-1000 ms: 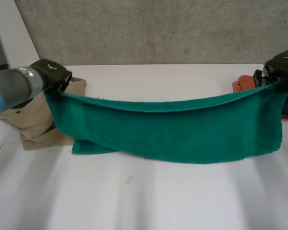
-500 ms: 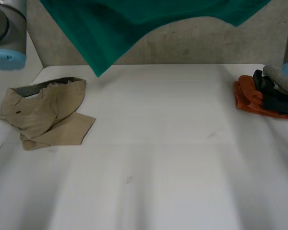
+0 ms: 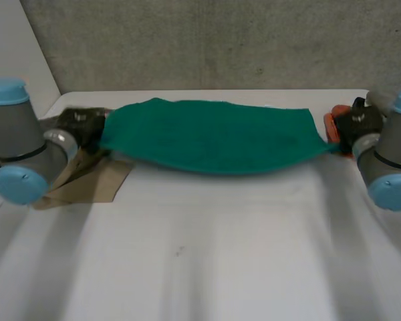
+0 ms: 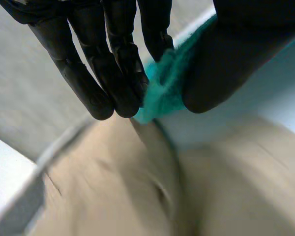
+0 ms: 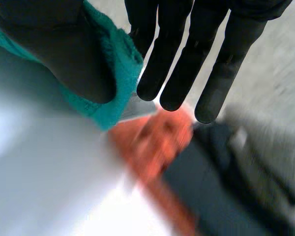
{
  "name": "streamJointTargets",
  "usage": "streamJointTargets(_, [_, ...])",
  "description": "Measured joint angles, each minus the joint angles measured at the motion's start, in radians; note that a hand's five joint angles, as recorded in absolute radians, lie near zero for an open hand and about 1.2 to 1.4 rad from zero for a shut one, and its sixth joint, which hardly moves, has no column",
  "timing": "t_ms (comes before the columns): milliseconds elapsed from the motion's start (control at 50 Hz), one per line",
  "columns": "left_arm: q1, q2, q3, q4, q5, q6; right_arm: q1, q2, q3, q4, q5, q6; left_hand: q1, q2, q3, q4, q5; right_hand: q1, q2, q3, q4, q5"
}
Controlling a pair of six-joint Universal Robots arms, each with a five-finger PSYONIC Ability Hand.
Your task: Fold the laundry.
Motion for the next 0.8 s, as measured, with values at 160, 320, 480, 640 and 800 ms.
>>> streamJointTargets(160, [0.064,0.230,-0.336,-0.289,0.064,0.300,-0.084,-0.240,0.267,0.392,-0.065,-0.202,0.000,0.000,0.000,0.000,0.000,0.000,0.000,0.000,0.000,0.000])
streamJointTargets(320, [0.099,0.367,-0.513,-0.454,0.077,0.579,-0.170,-0.392,0.439,0.559,-0.167,-0.479,0.000,0.000,0.000,0.000,0.001,0.000,0.000,0.000,0.000,0.000])
streamJointTargets(480, [0.053,0.311,-0.377,-0.425,0.043,0.568,-0.155,-0.337,0.385,0.423,-0.184,-0.430,0.000,0.000,0.000,0.000,0.000,0.000,0.000,0.000,0.000,0.000])
streamJointTargets(640, [-0.030,0.120,-0.030,-0.383,-0.031,0.379,-0.108,-0.210,0.225,0.278,-0.144,-0.251,0.000,0.000,0.000,0.000,0.000,0.000,0.000,0.000,0.000,0.000])
streamJointTargets(800, [-0.097,-0.097,0.326,-0.382,-0.116,0.295,-0.049,-0.052,0.032,0.125,-0.065,-0.141,0.000,0.000,0.000,0.000,0.000,0.000,0.000,0.000,0.000,0.000])
